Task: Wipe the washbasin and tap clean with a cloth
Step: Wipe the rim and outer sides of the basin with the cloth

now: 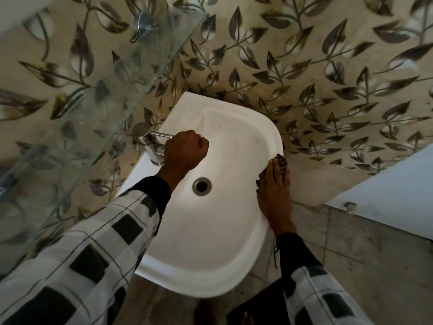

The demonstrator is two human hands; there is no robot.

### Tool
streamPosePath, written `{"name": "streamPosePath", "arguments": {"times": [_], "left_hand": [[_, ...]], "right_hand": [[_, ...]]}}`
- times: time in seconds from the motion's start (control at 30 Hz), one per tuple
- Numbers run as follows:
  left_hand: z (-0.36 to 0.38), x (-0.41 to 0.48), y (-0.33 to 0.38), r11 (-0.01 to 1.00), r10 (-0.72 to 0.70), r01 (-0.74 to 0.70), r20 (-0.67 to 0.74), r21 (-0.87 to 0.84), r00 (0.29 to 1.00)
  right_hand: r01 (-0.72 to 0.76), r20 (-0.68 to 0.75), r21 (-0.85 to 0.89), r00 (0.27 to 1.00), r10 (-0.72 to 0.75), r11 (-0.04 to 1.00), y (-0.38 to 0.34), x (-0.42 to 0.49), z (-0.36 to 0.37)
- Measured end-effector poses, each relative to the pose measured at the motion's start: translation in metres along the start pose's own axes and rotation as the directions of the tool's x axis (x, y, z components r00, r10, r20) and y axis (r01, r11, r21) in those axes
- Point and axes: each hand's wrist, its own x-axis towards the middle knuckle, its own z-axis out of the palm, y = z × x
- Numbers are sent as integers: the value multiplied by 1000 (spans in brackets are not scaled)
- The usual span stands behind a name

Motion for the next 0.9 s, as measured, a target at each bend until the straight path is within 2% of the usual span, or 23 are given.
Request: {"name": "streamPosePath", "arguments": {"times": [0.13,0.27,0.43,0.67,0.9], "left_hand": [[-3,-3,4,995,64,-65,13,71,998],[-6,-3,4,983,149,-154,51,104,987],[-6,1,1,998,61,-61,59,7,996],[-4,0,1,999,32,-31,47,-13,998],[-7,-1,1,999,33,-33,25,-9,999]], "right_hand": [[-48,114,-11,992,49,999,12,29,8],[-49,86,28,995,46,998,4,14,7],[-18,14,78,1000,17,997,-1,5,-6],[-55,85,48,995,51,997,5,18,3],[-74,31,99,997,71,992,6,41,-12]]}}
